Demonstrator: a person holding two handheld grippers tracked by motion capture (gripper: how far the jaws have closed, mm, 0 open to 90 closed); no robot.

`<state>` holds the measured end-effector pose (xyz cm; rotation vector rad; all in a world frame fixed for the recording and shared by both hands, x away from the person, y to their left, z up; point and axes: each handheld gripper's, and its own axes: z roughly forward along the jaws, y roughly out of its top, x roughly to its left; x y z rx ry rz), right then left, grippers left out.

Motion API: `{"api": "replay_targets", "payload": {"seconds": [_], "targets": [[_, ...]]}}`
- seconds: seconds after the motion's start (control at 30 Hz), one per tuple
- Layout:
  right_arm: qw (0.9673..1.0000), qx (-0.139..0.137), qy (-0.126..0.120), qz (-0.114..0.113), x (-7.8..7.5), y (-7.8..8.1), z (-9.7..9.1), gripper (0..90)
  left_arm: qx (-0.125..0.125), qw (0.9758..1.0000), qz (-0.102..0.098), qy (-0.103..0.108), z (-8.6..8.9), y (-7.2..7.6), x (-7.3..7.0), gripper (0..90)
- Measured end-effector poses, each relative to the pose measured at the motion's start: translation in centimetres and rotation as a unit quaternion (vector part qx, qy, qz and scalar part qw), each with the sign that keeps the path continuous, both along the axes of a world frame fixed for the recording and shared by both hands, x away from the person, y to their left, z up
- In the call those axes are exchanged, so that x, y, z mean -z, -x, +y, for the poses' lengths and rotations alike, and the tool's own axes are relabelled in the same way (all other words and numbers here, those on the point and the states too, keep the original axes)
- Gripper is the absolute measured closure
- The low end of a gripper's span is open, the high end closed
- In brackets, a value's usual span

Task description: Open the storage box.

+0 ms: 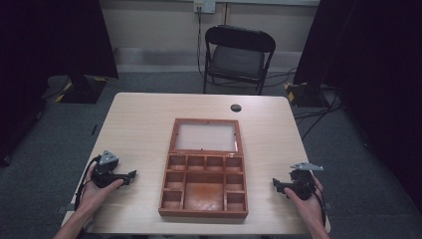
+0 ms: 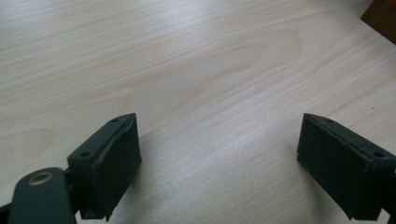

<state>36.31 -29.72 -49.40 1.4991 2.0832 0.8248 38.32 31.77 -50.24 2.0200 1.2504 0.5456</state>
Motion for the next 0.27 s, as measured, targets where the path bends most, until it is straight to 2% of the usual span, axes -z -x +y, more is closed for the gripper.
{"api": "replay_targets", "payload": {"seconds": [0.07,0.13,0.27], "targets": [[1.0,-0.001,-0.001,-0.006,0.16,0.03,0.06,11.5,-0.004,1.0,0.0,-0.001,-0.11,-0.01,0.0,12.3],[0.9996,0.0,-0.01,-0.026,0.56,0.18,0.01,11.2,-0.008,1.0,0.001,-0.001,-0.21,-0.06,0.01,11.7],[0.9995,-0.003,-0.011,-0.029,0.61,0.19,-0.04,11.2,-0.014,0.9999,0.001,-0.005,-0.38,-0.15,0.0,10.2]]}}
